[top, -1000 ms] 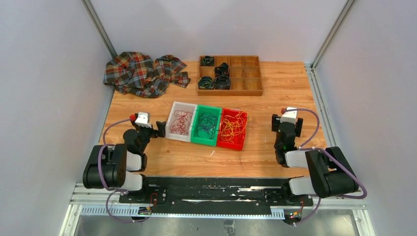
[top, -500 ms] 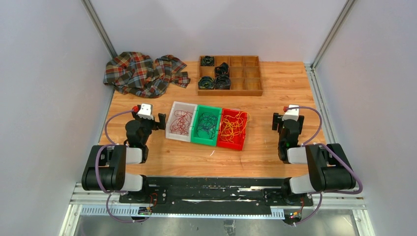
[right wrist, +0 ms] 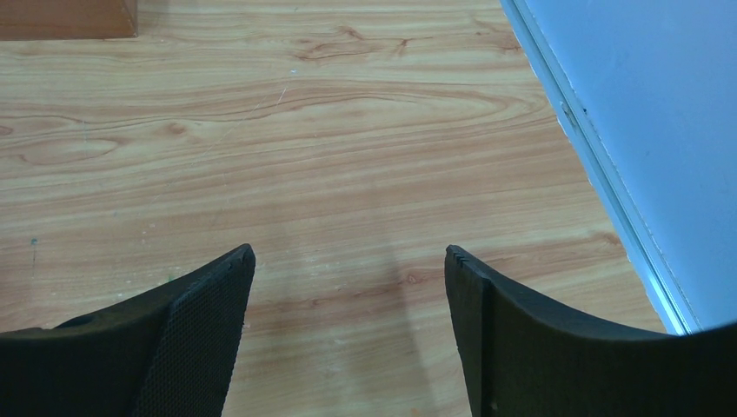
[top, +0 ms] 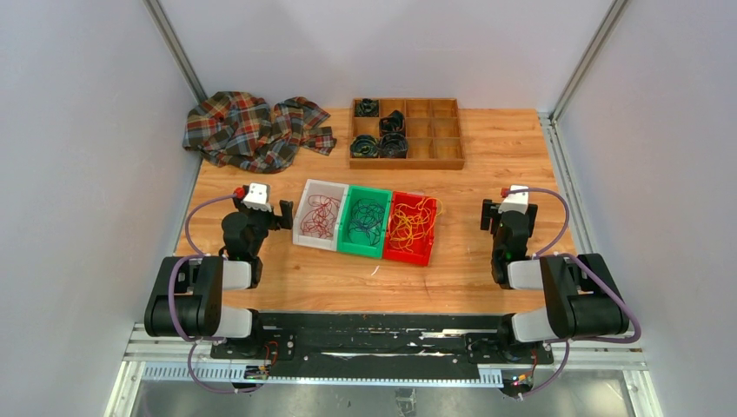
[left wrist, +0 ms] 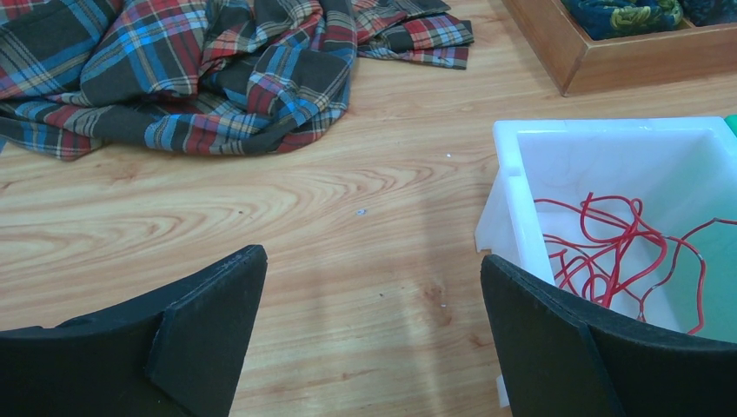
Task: Untangle the cables
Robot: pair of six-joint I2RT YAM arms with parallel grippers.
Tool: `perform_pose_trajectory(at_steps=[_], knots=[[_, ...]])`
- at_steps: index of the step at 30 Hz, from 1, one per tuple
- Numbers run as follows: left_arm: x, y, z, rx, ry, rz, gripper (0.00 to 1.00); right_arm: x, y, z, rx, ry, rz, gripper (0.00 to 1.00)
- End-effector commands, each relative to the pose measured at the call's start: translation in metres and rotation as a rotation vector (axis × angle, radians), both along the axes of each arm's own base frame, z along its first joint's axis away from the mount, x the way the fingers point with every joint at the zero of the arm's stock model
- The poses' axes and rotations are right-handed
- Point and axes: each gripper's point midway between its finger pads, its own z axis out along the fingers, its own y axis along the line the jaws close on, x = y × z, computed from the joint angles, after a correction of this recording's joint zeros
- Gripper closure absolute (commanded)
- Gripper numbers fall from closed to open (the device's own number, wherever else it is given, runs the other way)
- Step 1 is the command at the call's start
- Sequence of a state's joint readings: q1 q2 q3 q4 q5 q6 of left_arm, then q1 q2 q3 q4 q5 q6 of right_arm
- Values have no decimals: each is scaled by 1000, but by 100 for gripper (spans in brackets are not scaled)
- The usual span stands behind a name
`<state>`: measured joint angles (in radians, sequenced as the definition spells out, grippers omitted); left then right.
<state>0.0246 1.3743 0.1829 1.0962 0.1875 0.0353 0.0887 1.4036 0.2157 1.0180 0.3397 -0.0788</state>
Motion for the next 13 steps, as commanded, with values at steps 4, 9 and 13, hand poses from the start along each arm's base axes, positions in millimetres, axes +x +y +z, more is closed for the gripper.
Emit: perform_pose_trajectory(at_steps=[4,9,13], knots=[[0,3,3,18,-16,13,2,2,-1,4,13,-15,-2,20],[0,3,3,18,-16,13,2,2,-1,3,11,-14,0,20],[1,3,3,19,-17,12,2,2,-1,4,10,-16,-2,20]])
